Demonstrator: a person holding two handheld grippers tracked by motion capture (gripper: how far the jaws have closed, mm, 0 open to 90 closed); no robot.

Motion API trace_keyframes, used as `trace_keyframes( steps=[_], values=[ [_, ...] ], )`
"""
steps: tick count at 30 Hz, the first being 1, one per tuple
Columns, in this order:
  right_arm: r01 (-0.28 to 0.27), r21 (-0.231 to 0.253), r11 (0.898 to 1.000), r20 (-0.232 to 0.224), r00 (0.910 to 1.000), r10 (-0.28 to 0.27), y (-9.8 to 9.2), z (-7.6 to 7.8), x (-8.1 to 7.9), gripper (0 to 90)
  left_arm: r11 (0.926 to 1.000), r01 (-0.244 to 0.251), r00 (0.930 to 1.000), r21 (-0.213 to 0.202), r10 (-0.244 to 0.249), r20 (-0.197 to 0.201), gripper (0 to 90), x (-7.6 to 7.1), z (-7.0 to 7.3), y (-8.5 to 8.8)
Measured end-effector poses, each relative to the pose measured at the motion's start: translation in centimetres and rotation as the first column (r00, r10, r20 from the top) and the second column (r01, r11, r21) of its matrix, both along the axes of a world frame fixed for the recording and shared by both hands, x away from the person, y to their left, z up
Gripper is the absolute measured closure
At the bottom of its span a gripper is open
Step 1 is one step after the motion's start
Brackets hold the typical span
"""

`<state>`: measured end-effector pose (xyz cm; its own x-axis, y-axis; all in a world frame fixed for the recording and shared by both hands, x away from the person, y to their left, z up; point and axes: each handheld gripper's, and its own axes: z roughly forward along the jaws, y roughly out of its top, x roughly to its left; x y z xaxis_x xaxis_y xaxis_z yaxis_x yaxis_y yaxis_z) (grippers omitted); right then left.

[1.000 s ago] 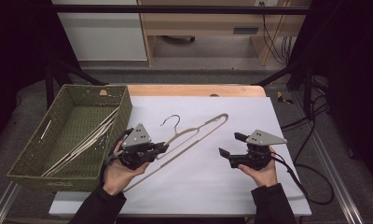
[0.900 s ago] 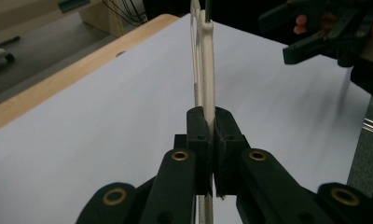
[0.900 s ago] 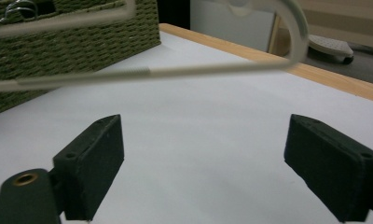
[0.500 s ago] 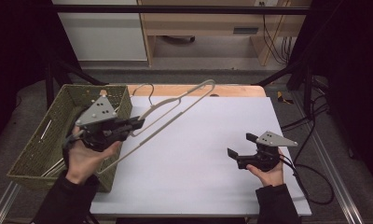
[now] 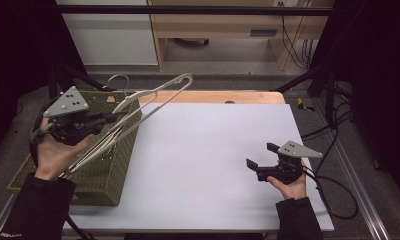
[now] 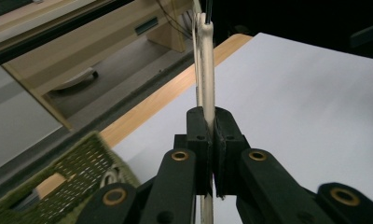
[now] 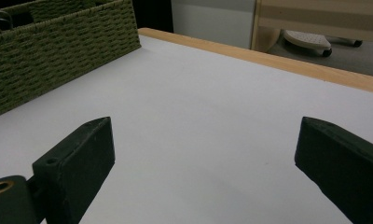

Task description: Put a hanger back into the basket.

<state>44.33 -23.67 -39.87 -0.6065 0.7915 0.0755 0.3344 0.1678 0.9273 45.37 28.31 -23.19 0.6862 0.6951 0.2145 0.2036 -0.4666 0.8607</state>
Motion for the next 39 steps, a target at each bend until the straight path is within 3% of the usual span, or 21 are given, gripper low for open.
trace_keyframes(
  steps=[6,11,14,17,27,31,39],
  values=[
    [-0.005,-0.006,1.000,-0.006,1.0000,0.005,0.0,-0.1,0.1,4.9,0.9988,-0.043,0.9990,0.023,0.043,-0.004,86.6,1.0,-0.9,3.2],
    [-0.001,-0.009,1.000,-0.006,1.0000,0.001,0.1,-0.1,0.1,4.6,0.9974,-0.071,0.9974,0.013,0.071,0.004,86.6,1.6,-1.8,5.4],
    [0.002,-0.009,1.000,-0.006,1.0000,-0.002,0.0,-0.1,0.1,4.6,0.9948,-0.095,0.9955,0.037,0.095,-0.001,86.6,1.9,-2.4,6.7],
    [-0.004,-0.010,1.000,-0.006,1.0000,0.004,0.0,-0.1,0.1,4.6,0.9919,-0.124,0.9923,0.029,0.124,-0.003,86.6,2.1,-3.1,8.2],
    [-0.005,-0.017,1.000,-0.002,1.0000,0.005,0.0,-0.1,0.1,4.3,0.9832,-0.172,0.9848,0.062,0.173,-0.018,86.6,2.1,-5.2,10.6],
    [-0.002,-0.011,1.000,-0.009,1.0000,0.002,0.1,-0.1,0.1,4.3,0.9805,-0.183,0.9829,0.071,0.184,-0.004,86.6,2.2,-5.9,11.4],
    [-0.005,-0.019,1.000,-0.013,0.9999,0.005,0.2,-0.3,0.2,4.0,0.9743,-0.203,0.9767,0.098,0.208,-0.052,86.6,2.4,-7.6,12.7]
  ],
)
